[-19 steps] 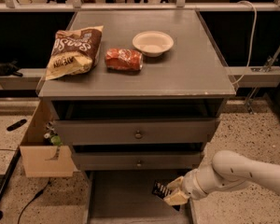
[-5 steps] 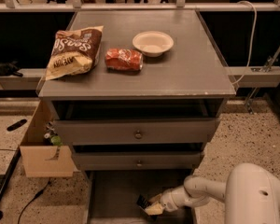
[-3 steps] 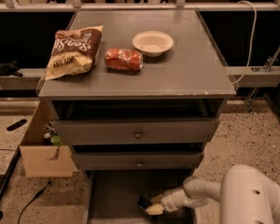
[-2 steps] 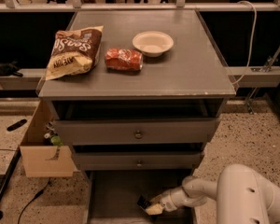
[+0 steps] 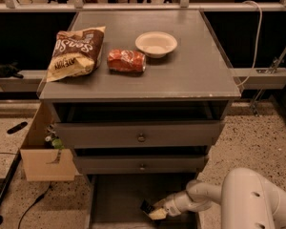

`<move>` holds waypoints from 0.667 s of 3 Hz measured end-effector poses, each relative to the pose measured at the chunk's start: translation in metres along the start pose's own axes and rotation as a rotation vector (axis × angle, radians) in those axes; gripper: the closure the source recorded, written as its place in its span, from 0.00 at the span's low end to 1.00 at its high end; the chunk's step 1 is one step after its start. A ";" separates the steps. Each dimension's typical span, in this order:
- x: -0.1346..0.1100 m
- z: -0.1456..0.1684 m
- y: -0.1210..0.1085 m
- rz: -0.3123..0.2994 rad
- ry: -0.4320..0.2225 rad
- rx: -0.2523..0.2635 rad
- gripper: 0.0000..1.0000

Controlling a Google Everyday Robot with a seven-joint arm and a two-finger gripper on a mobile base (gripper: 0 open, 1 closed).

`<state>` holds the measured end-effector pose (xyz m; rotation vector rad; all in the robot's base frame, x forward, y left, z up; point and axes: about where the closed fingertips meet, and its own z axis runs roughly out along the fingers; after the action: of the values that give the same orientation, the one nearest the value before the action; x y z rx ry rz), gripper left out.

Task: Place rxbar chocolate into bottom drawer

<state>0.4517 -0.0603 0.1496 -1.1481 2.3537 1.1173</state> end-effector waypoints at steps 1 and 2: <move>0.000 0.000 0.000 0.000 0.000 0.000 0.30; 0.000 0.000 0.000 0.000 0.000 0.000 0.06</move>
Offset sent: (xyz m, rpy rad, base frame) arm 0.0000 0.0000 0.0000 0.0000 0.0000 0.0000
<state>0.4517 -0.0602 0.1495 -1.1481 2.3537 1.1174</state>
